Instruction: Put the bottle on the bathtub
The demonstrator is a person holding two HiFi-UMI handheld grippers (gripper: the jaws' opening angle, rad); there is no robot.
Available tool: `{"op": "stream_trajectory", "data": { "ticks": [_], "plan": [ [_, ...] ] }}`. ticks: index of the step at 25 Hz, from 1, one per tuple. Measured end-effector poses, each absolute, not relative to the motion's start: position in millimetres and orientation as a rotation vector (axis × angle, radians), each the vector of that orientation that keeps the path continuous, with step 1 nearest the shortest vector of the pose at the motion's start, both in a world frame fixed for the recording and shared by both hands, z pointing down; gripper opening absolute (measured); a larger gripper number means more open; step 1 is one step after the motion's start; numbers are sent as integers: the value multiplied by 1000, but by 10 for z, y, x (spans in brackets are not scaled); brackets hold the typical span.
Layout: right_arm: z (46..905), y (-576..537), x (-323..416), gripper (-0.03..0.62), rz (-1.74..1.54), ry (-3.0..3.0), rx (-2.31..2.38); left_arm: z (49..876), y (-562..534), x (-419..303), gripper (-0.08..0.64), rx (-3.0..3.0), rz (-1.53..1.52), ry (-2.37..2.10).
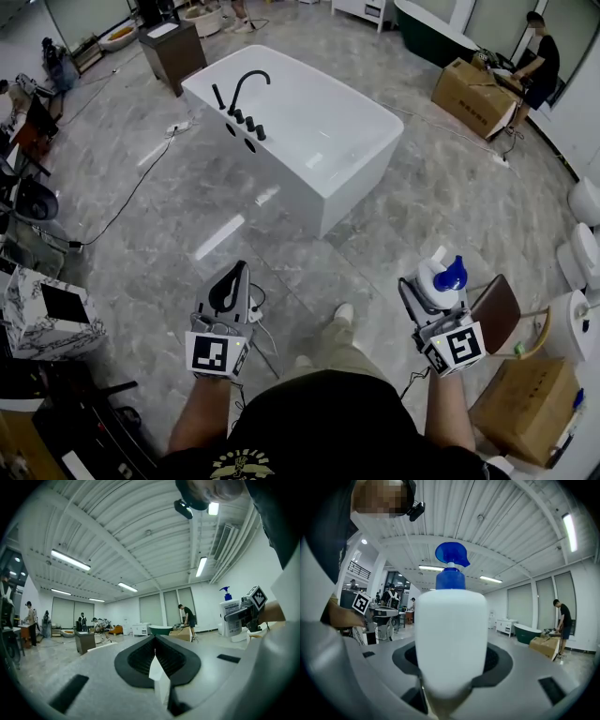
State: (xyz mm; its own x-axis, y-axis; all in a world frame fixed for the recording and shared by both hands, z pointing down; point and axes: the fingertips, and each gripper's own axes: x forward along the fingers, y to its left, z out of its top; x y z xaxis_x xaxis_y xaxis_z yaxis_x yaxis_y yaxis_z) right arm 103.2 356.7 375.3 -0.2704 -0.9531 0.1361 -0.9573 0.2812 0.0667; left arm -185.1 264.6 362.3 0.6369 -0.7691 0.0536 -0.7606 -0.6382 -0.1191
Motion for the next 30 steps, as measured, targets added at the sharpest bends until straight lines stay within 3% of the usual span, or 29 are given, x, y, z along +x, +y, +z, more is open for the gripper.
{"op": "stream_trajectory", "data": {
  "ticks": [30],
  "plan": [
    [3939,1414,2299,259,55,-2535,1588,3567,805,-484,9,-2684,-146,1463]
  ]
}}
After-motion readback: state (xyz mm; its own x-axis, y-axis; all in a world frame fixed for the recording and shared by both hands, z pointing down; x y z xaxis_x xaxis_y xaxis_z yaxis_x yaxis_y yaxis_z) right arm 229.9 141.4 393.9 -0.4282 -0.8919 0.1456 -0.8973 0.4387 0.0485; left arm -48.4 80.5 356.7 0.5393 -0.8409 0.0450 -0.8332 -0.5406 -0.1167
